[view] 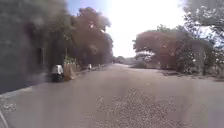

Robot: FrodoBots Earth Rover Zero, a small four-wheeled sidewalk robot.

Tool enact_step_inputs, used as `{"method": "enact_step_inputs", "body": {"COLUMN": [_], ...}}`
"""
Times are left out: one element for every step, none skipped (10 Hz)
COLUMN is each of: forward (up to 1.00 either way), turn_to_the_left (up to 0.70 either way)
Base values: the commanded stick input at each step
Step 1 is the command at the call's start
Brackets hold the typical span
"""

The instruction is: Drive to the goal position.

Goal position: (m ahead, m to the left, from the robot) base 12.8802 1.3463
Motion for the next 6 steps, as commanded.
{"method": "enact_step_inputs", "body": {"forward": [0.50,0.50,0.50,0.50,0.50,0.50], "turn_to_the_left": [0.00,0.00,0.00,0.00,0.00,0.00]}}
